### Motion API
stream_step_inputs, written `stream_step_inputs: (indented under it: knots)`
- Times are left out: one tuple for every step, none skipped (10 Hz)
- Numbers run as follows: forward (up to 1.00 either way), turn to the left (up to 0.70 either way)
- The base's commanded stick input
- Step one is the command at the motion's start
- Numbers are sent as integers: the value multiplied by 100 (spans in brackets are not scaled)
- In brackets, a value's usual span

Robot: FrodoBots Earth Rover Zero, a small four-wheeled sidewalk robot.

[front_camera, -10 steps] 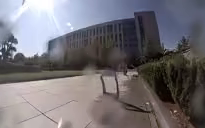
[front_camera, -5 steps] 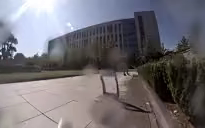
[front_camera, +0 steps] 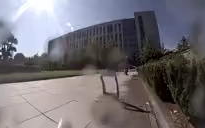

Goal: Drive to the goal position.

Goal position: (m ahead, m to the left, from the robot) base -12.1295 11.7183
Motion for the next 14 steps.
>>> stream_step_inputs:
  knots:
    - [6, 0]
    - [5, 0]
    - [5, 0]
    - [5, 0]
    - [5, 0]
    - [5, 0]
    - [5, 0]
    - [5, 0]
    - [5, 0]
    - [5, 0]
    - [5, 0]
    - [5, 0]
    - [5, 0]
    - [5, 0]
